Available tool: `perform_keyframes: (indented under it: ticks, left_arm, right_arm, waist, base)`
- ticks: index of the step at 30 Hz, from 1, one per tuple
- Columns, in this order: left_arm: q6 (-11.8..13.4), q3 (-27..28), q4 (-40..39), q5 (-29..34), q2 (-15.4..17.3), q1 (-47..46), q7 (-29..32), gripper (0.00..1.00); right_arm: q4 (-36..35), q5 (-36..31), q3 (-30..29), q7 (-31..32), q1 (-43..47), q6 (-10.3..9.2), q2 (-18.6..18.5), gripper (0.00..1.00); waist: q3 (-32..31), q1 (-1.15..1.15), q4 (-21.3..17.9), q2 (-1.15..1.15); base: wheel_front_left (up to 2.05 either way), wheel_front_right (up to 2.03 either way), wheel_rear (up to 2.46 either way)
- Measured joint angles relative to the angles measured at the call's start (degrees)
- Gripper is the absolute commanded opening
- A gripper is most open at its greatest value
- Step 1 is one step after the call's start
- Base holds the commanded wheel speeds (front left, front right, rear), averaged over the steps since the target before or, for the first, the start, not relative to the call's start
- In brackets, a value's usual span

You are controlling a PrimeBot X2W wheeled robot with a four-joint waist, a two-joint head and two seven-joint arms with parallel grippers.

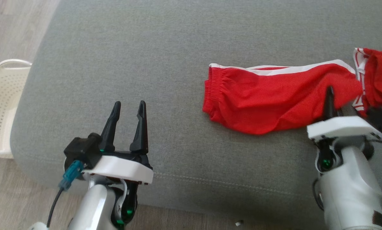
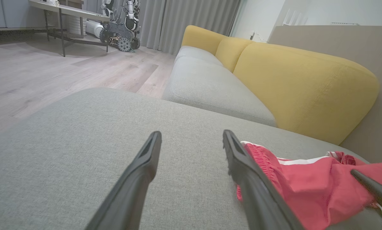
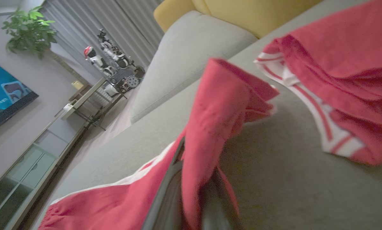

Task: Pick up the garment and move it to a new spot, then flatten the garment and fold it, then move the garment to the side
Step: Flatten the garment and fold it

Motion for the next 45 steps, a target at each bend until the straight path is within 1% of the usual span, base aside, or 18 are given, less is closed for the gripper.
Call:
perform_keyframes:
  ticks: [4,8,10,11,15,19,25,30,31,32,33,35,40,45]
  left_arm:
    - [0.00,0.04,0.36,0.00,-0.01,0.01,0.00,1.00]
    - [-0.02,0.22,0.86,0.11,-0.01,0.03,0.00,1.00]
    - [-0.07,0.33,0.91,0.11,0.00,0.09,0.00,1.00]
    - [-0.07,0.33,0.91,0.11,0.00,0.09,0.00,1.00]
    - [-0.07,0.32,0.93,0.11,0.00,0.12,0.00,1.00]
    - [-0.07,0.25,0.93,0.11,-0.01,0.15,0.00,1.00]
    - [-0.05,-0.02,0.96,0.10,0.00,0.39,0.00,1.00]
    - [0.02,-0.49,1.04,0.09,0.00,0.47,0.00,1.00]
    - [0.02,-0.62,1.18,0.08,0.00,0.49,0.00,1.00]
    - [0.02,-0.76,1.29,-0.03,0.00,0.51,0.00,1.00]
    - [0.04,-1.01,1.41,-0.10,0.00,0.53,0.00,1.00]
    - [0.10,-1.15,1.45,-0.12,0.00,0.53,0.00,1.00]
    - [0.36,-1.27,1.45,-0.69,0.00,0.71,0.00,1.00]
    - [0.52,-1.32,1.45,-0.70,0.00,0.77,0.00,1.00]
  right_arm:
    - [-2.58,-0.40,5.56,-1.86,-0.60,0.00,-0.01,0.00]
    - [-6.88,0.38,13.21,-2.65,-0.26,0.00,-0.01,0.00]
    - [-9.07,0.38,16.82,-2.96,0.48,0.00,-0.01,0.00]
    - [-9.07,0.38,16.82,-2.96,0.48,0.00,-0.01,0.00]
    - [-11.82,-0.23,23.99,-3.12,2.61,0.00,-0.01,0.00]
    - [-11.57,-1.05,27.97,-3.01,3.33,0.00,0.00,0.00]
    - [-7.81,-2.57,31.72,-1.79,3.22,0.00,0.00,0.00]
    - [-3.56,-7.33,34.52,-1.22,0.93,0.00,-0.02,0.00]
    - [-2.66,-8.59,35.17,-1.03,0.21,0.00,-0.03,0.33]
    - [-1.64,-9.99,35.79,-0.69,-0.55,0.00,-0.03,0.50]
    - [0.92,-12.94,36.82,0.75,-1.92,0.00,-0.03,1.00]
    - [2.46,-14.30,37.53,1.60,-2.36,0.00,-0.05,1.00]
    - [4.47,-14.93,39.94,3.38,-2.35,0.00,-0.05,1.00]
    - [5.52,-14.10,39.38,3.50,-2.50,0.01,-0.05,1.00]
  waist:
    - [-0.22,0.00,0.77,0.00]
    - [-0.69,0.00,1.36,0.00]
    - [-0.89,0.00,1.66,0.00]
    - [-0.89,0.00,1.66,0.00]
    - [-1.25,0.00,2.21,0.00]
    - [-1.44,0.00,2.83,0.00]
    - [-1.24,0.00,3.98,0.00]
    - [-0.86,0.00,4.94,0.00]
    - [-0.79,0.00,5.11,0.00]
    - [-0.72,0.00,5.29,0.00]
    - [-0.61,0.00,5.62,0.00]
    - [-0.57,0.00,5.96,0.00]
    - [-0.57,0.00,6.31,0.00]
    - [-0.54,0.00,6.24,0.00]
  base:
    - [0.00,0.00,0.00]
    - [0.00,0.00,0.00]
    - [0.00,0.00,0.00]
    - [0.00,0.00,0.00]
    - [0.00,0.00,0.00]
    - [0.00,0.00,0.00]
    - [0.00,0.00,0.00]
    - [0.00,0.00,0.00]
    - [0.00,0.00,0.00]
    - [0.00,0.00,0.00]
    - [0.00,0.00,0.00]
    - [0.00,0.00,0.00]
    - [0.00,0.00,0.00]
    - [0.00,0.00,0.00]
